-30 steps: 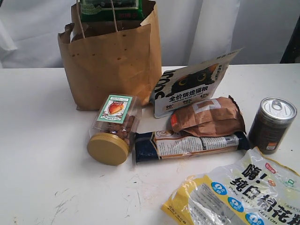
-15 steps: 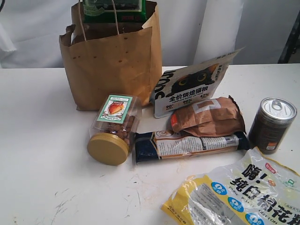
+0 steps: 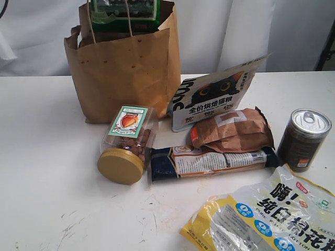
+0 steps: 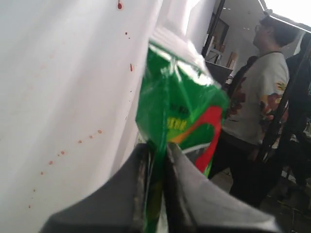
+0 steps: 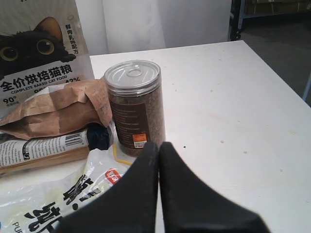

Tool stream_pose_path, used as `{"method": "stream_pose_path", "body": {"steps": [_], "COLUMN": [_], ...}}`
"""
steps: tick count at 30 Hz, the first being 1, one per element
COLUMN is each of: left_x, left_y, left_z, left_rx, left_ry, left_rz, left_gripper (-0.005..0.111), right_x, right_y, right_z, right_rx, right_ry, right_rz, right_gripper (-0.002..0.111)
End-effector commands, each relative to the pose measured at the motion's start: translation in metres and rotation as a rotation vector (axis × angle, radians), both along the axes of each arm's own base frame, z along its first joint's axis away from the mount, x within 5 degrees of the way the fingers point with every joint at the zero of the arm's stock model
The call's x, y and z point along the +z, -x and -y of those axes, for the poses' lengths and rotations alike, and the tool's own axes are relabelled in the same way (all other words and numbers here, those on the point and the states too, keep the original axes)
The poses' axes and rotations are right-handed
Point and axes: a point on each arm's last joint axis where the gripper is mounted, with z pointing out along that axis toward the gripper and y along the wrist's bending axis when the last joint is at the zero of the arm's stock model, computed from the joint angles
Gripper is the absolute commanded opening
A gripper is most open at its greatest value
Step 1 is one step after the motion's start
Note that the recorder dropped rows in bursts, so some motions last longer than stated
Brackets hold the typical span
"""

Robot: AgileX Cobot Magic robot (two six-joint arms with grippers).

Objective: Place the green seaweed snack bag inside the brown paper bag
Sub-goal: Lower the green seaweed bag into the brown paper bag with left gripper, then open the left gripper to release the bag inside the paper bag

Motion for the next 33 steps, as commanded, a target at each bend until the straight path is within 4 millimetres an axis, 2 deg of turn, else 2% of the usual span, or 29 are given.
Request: {"method": "stream_pose_path", "body": {"steps": [1,14,21,24,26,33], "left_x": [-0.001,-0.005,-0.003,-0.002,-0.001,0.018], "left_y": [0.001,0.003,0.002,0.007,0.013,0.033], "left_z": [-0.001,-0.001,-0.024,-0.034,-0.042,-0.061], "left_rx": [-0.003,-0.031,-0.011,-0.053,-0.084,-0.069], "left_ry": [-0.03,-0.033,-0.011,-0.029,-0.061,-0.205], "left_rz": [-0.042,-0.097,-0.14,-0.146,-0.147,-0.137], "left_gripper": [0.026,0.026,0.024,0.016,0.0,0.0], "right_x": [0.0,0.0,0.0,0.0,0.0,0.0], "right_y": [0.0,0.0,0.0,0.0,0.0,0.0], "right_z": [0.0,0.0,0.0,0.0,0.0,0.0], "right_rx": [0.001,0.001,0.001,0.001,0.001,0.001], "right_ry": [-0.002,-0.002,-0.002,-0.002,-0.002,-0.002], "right_rz": [0.012,0.012,0.012,0.012,0.012,0.012], "right_gripper": [0.0,0.0,0.0,0.0,0.0,0.0]}}
